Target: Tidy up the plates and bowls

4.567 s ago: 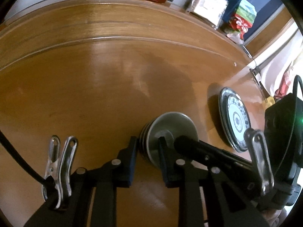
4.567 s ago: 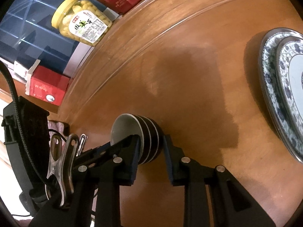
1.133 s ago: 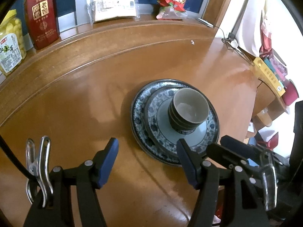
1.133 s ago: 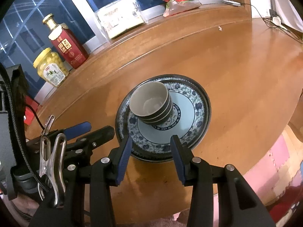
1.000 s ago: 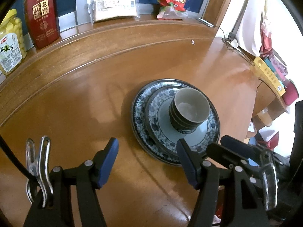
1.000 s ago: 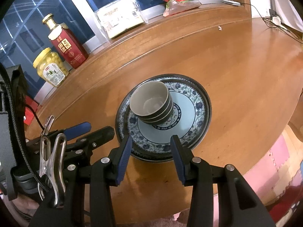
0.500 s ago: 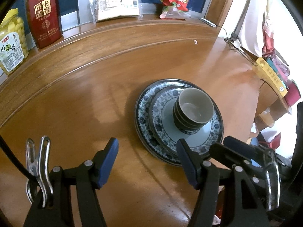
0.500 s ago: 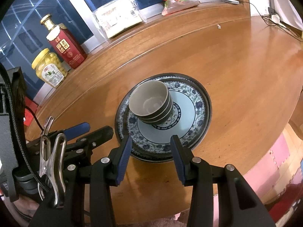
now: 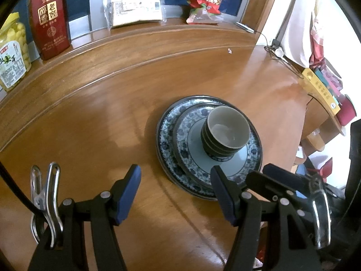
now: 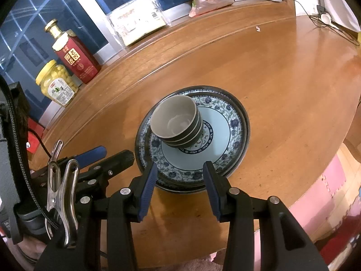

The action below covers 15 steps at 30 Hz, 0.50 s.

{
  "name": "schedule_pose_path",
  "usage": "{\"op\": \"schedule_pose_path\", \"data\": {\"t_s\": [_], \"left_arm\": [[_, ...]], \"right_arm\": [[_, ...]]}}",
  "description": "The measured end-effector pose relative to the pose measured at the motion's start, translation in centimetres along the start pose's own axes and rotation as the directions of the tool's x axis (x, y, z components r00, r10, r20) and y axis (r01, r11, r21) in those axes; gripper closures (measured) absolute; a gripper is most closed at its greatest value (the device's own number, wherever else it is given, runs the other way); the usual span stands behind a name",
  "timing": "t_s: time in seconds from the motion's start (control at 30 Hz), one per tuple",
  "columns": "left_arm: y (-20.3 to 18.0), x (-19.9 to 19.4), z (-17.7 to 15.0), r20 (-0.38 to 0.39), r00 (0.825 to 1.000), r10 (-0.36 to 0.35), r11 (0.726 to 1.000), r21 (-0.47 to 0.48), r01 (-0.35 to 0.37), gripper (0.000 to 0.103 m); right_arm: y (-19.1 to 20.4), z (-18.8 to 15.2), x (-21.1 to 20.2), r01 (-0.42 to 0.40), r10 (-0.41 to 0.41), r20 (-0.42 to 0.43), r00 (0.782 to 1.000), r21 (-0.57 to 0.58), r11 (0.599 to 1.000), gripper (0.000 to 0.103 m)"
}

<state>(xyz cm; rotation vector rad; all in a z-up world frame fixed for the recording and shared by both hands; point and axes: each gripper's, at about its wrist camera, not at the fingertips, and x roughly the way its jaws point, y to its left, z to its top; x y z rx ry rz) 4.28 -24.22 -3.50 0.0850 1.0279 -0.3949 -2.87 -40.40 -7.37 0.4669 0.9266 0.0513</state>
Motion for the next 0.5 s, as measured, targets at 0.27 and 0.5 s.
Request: {"op": "schedule_pose_path", "data": {"t_s": [0.27, 0.5], "left_arm": [[0.04, -0.02, 0.03, 0.000, 1.000, 0.001, 1.000, 0.000, -0.001, 0.036], [0.05, -0.06, 0.02, -0.002, 1.000, 0.000, 1.000, -0.004, 0.000, 0.036]], "right_arm": [[0.02, -0.04, 0.00, 0.000, 0.000, 0.001, 1.000, 0.000, 1.000, 0.060], [0.02, -0.05, -0.02, 0.000, 0.000, 0.001, 1.000, 0.001, 1.000, 0.060]]}}
